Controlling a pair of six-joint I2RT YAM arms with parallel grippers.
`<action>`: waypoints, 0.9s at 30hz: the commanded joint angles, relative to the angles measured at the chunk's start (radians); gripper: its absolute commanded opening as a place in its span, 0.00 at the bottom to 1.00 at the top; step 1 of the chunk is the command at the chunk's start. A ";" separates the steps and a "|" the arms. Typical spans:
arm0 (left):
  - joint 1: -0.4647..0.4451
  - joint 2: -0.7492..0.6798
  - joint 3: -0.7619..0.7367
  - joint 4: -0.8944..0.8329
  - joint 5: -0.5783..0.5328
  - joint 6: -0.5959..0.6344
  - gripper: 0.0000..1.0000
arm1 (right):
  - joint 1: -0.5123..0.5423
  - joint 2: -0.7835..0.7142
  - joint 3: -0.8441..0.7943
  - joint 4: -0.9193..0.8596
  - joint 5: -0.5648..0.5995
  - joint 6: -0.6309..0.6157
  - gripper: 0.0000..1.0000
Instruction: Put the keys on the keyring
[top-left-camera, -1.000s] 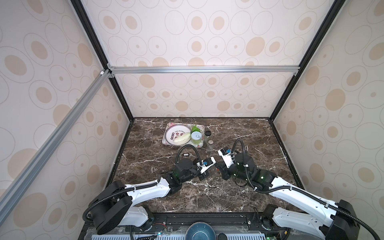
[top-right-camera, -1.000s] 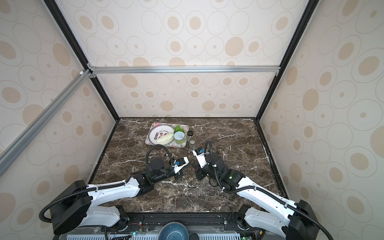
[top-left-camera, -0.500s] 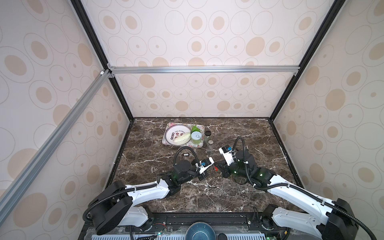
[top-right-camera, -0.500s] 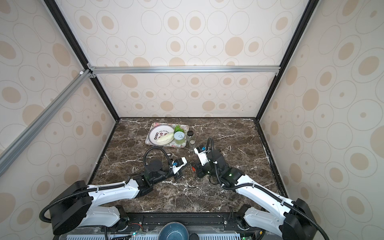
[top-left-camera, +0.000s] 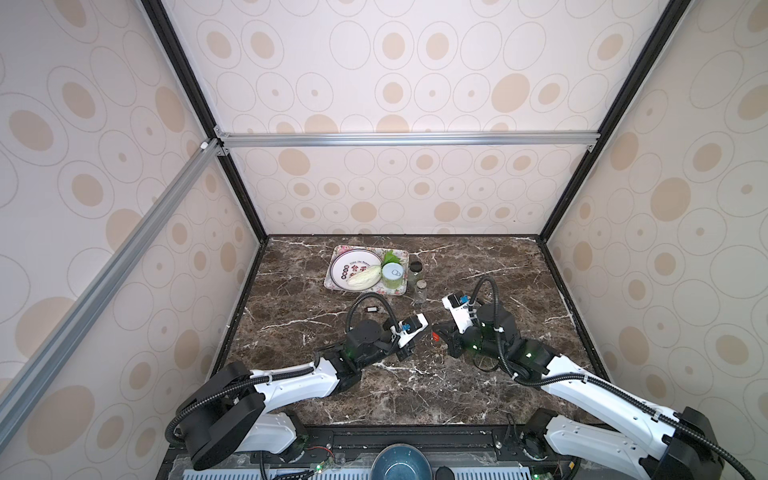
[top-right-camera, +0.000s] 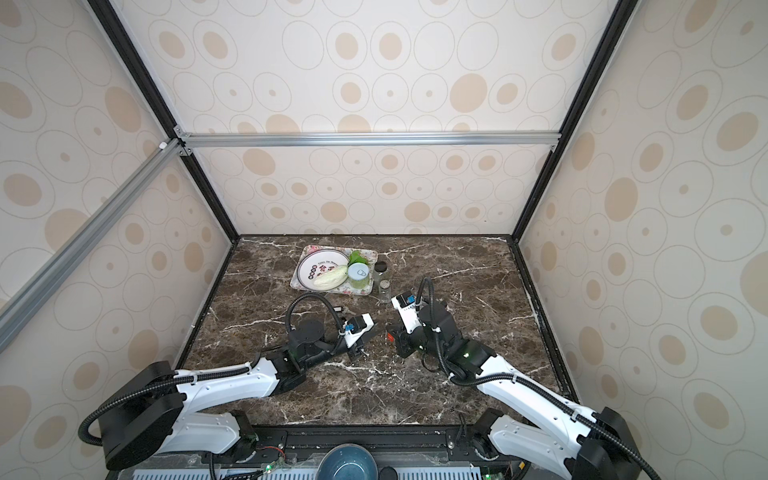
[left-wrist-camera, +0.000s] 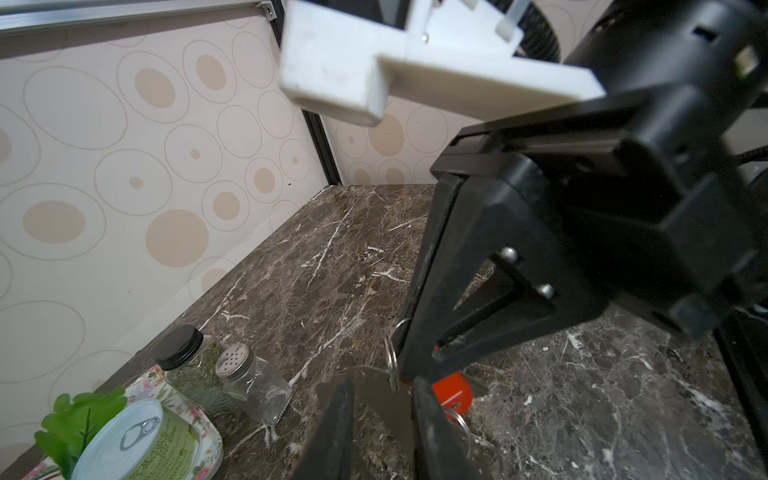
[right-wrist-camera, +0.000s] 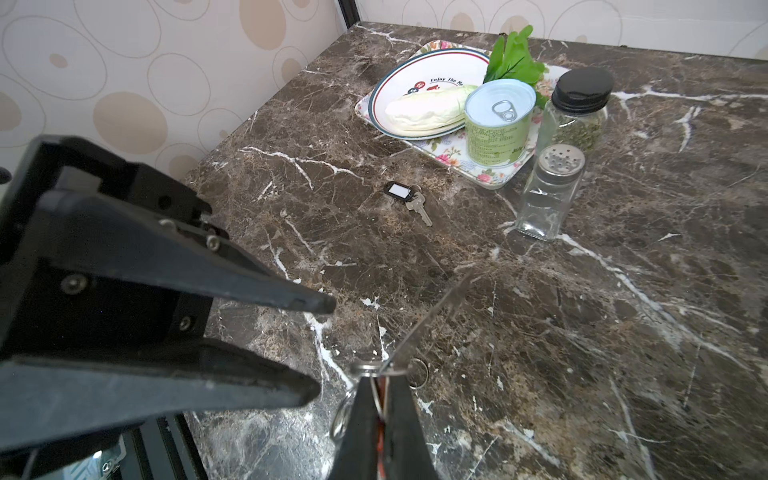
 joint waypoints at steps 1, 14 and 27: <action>-0.004 -0.029 0.041 -0.022 0.001 0.002 0.28 | 0.027 -0.024 -0.007 0.008 0.055 -0.038 0.00; -0.012 -0.063 0.096 -0.172 0.025 0.023 0.32 | 0.081 -0.031 -0.002 -0.001 0.118 -0.080 0.00; -0.030 -0.030 0.128 -0.220 0.014 0.048 0.30 | 0.098 -0.028 0.003 -0.004 0.131 -0.091 0.00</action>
